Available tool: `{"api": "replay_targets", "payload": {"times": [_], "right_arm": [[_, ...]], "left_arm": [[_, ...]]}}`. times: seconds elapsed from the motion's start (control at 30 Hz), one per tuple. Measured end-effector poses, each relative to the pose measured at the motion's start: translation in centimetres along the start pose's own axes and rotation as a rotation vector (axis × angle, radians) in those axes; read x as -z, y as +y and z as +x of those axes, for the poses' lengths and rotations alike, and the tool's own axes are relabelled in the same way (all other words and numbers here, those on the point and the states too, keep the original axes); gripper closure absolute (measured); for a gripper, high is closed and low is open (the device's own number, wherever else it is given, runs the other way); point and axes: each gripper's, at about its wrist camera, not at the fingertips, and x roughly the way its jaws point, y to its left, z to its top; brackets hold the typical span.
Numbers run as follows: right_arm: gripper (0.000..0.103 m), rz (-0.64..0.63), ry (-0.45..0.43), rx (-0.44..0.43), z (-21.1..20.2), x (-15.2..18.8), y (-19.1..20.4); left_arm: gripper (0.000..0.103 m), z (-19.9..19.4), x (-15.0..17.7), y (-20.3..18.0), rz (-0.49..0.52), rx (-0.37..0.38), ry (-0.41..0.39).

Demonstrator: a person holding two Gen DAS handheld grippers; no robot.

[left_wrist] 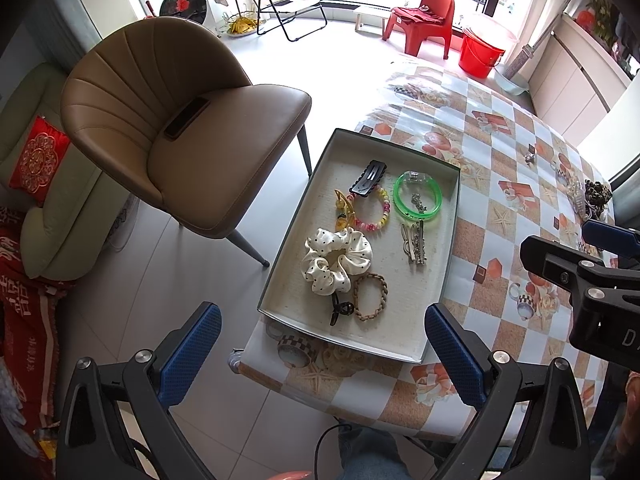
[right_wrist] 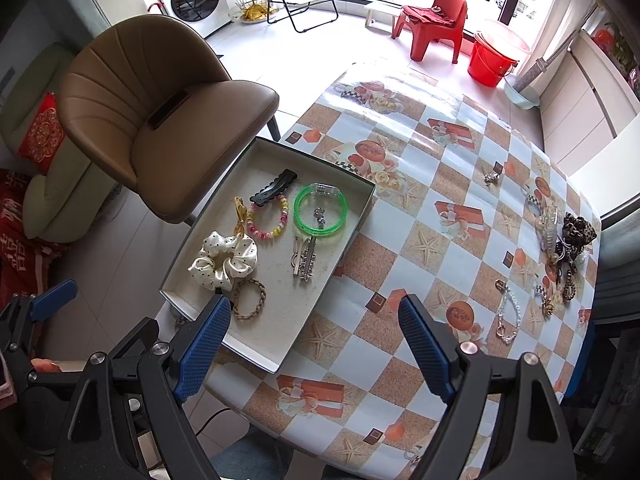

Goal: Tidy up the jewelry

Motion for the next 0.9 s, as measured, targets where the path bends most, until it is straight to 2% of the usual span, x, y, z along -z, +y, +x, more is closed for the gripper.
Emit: {"api": "replay_targets", "payload": {"times": [0.9], "right_arm": [[0.015, 0.0, 0.001, 0.004, 0.05, -0.07, 0.19]], "left_arm": [[0.0, 0.81, -0.33, -0.09, 0.017, -0.028, 0.001]]}}
